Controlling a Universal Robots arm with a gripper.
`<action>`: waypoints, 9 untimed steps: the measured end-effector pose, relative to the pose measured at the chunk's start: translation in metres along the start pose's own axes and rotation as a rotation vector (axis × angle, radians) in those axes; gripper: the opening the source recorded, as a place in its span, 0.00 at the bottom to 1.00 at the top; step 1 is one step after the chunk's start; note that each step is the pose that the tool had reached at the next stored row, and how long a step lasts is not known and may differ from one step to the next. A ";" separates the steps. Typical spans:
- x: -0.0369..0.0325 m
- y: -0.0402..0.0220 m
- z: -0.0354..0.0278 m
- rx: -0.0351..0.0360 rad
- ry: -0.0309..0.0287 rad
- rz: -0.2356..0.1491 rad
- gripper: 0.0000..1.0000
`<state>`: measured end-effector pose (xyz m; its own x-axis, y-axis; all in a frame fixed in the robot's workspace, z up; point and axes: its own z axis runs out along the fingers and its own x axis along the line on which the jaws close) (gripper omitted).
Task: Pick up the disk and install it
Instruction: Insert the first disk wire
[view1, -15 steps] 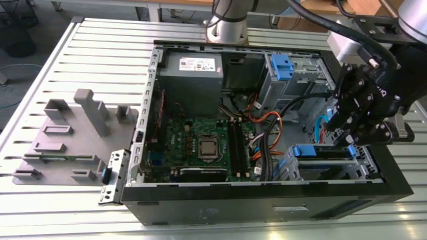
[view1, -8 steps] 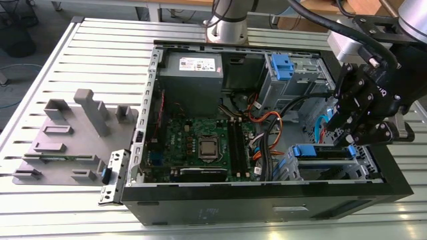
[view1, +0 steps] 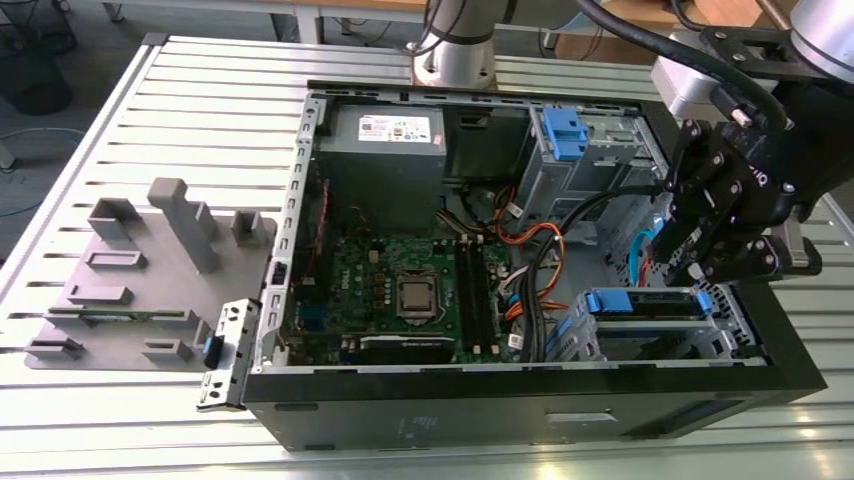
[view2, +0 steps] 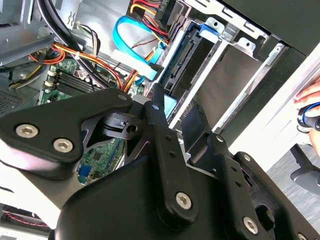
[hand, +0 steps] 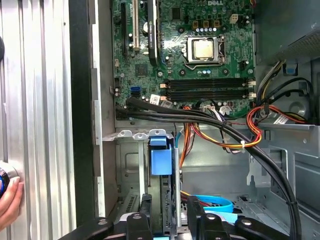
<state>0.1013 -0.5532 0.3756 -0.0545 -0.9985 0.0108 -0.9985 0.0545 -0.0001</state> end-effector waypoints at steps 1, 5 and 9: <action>-0.0007 0.0000 0.0001 0.0000 0.0001 0.000 0.42; -0.0029 0.0001 0.0019 0.0000 0.0000 0.000 0.42; -0.0048 -0.0001 0.0064 0.0000 -0.0002 0.000 0.42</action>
<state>0.1016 -0.5485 0.3692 -0.0547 -0.9984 0.0106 -0.9985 0.0547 -0.0001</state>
